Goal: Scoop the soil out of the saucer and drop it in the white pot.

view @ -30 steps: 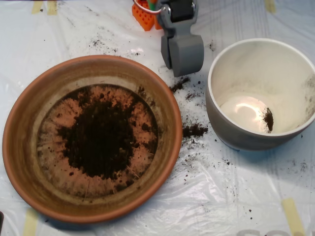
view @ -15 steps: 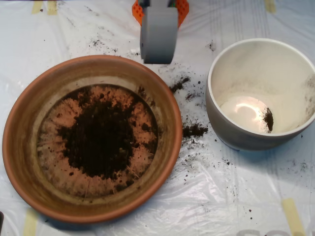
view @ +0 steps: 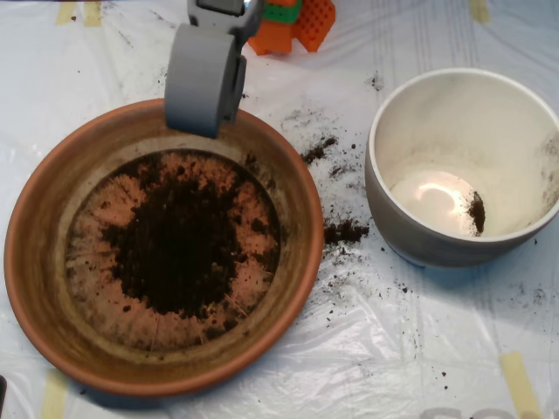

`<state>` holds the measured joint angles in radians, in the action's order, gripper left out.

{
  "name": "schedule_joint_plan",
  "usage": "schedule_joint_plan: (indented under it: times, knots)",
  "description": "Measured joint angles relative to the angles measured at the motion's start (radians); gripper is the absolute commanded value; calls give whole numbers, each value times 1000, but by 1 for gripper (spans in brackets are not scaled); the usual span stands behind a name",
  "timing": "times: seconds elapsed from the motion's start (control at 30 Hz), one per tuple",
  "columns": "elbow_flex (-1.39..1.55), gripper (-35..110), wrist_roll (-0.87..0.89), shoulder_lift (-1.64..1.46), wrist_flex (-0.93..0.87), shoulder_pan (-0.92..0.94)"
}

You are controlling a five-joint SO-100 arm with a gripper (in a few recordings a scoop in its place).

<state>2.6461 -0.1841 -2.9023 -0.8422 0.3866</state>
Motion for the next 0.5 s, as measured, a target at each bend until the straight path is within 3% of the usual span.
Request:
schedule_joint_plan:
  times: [0.23, 0.5]
  knots:
    - [-20, 38, -86, 216, 12, -9]
    - [-236, 38, -52, 649, -9, -3]
